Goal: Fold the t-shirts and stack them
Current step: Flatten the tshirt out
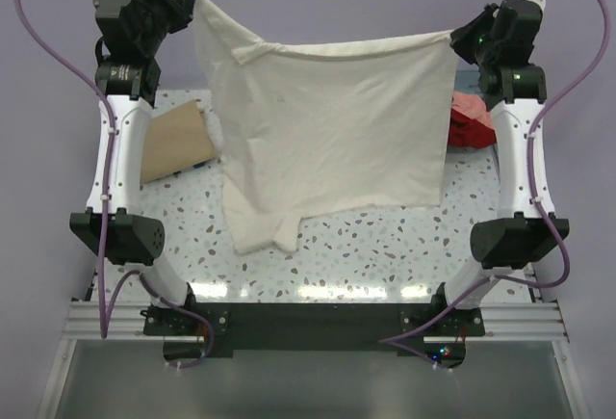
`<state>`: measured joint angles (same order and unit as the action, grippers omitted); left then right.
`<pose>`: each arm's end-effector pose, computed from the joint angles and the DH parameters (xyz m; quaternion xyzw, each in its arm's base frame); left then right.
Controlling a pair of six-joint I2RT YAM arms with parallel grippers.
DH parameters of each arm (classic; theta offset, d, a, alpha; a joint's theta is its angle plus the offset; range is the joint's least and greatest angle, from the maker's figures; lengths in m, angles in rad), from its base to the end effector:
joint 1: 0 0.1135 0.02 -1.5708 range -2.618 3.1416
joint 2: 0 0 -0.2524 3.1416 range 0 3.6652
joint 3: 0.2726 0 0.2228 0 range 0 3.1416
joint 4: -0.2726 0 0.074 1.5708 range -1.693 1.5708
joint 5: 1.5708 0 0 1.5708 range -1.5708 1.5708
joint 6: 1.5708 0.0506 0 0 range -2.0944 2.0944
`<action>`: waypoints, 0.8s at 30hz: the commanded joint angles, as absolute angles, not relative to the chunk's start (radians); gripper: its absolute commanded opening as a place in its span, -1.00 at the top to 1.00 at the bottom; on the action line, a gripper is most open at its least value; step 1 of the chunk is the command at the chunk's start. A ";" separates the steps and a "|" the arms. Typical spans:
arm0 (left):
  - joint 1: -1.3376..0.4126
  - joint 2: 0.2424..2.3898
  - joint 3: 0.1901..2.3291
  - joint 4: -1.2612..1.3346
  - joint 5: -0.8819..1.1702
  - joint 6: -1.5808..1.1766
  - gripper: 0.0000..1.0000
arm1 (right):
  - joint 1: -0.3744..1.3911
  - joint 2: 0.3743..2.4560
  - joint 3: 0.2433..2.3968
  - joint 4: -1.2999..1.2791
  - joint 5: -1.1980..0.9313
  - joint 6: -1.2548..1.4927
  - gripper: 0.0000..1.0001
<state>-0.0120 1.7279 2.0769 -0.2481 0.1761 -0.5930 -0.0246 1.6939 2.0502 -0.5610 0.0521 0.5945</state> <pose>0.3637 -0.0132 0.5050 -0.1288 0.6586 -0.2764 0.6879 0.3529 -0.0113 0.4697 0.2519 0.7335 0.1580 0.6112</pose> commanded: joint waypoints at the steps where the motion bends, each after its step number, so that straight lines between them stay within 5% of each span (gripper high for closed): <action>1: 0.000 1.589 2.148 -0.127 0.138 -0.629 1.00 | -0.026 1.582 2.161 -0.482 0.051 0.603 1.00; 13: 0.000 1.149 1.821 -0.081 -0.033 -0.586 1.00 | -0.026 1.151 1.833 -0.380 0.320 0.473 1.00; 24: 0.000 1.006 1.868 -0.216 -0.276 -0.362 1.00 | -0.026 1.048 1.859 -0.475 0.417 0.428 1.00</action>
